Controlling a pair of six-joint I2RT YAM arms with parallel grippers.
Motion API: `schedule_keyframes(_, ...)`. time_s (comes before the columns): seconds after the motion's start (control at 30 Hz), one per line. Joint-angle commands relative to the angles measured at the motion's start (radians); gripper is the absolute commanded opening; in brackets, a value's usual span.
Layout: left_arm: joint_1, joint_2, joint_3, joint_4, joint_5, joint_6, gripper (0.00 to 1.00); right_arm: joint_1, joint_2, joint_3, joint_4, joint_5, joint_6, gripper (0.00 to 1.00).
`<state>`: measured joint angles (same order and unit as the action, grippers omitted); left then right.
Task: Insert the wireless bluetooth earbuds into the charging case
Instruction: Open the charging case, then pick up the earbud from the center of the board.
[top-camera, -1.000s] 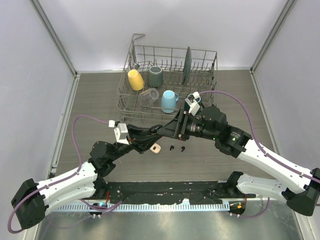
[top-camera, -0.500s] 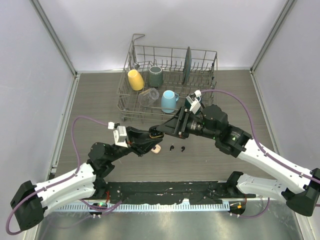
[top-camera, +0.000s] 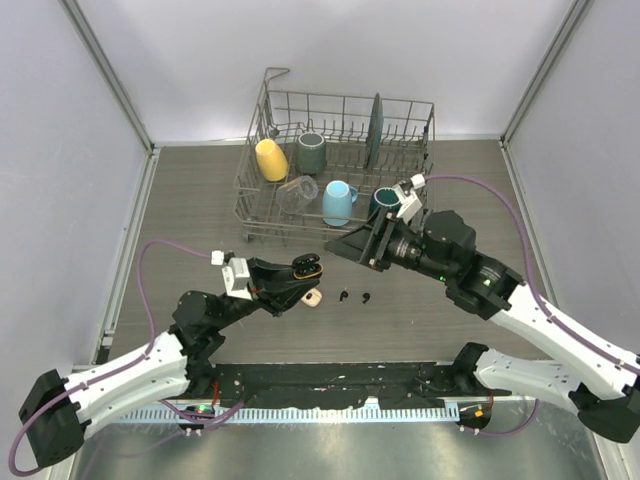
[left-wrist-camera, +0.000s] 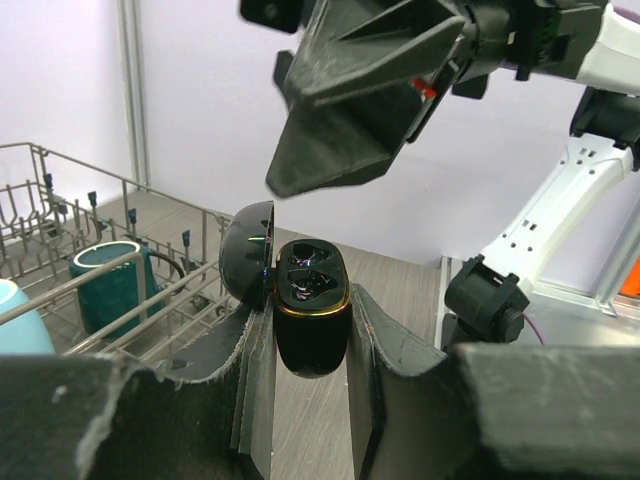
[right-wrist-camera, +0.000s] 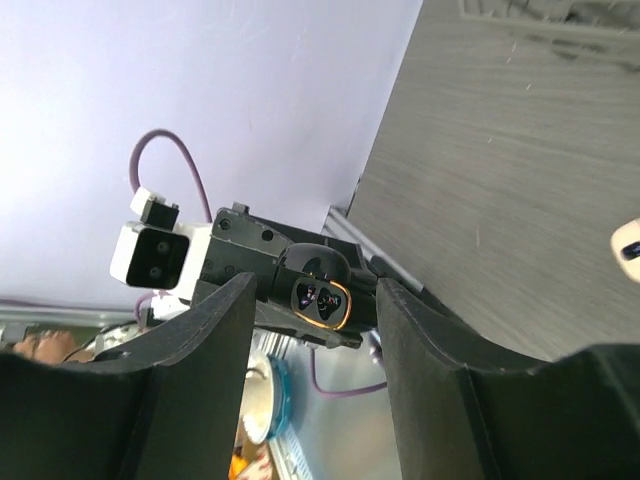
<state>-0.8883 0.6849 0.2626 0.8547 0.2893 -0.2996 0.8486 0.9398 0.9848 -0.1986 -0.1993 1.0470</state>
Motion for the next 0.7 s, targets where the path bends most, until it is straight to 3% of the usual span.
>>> schedule_keyframes(0.0, -0.003, -0.034, -0.006, 0.007, -0.048, 0.039, 0.00, -0.006, -0.073, 0.072, -0.170, 0.191, -0.090, 0.57)
schedule_keyframes(0.2, -0.001, -0.064, -0.005, -0.028, -0.055, 0.045, 0.00, -0.006, -0.076, 0.058, -0.489, 0.458, -0.107, 0.56)
schedule_keyframes(0.3, -0.003, -0.070, -0.005, -0.032, -0.058, 0.045, 0.00, -0.006, -0.046, 0.023, -0.573, 0.495, -0.107, 0.53)
schedule_keyframes(0.67, -0.003, -0.076, -0.008, -0.034, -0.073, 0.039, 0.00, 0.009, 0.131, -0.090, -0.596, 0.584, -0.002, 0.48)
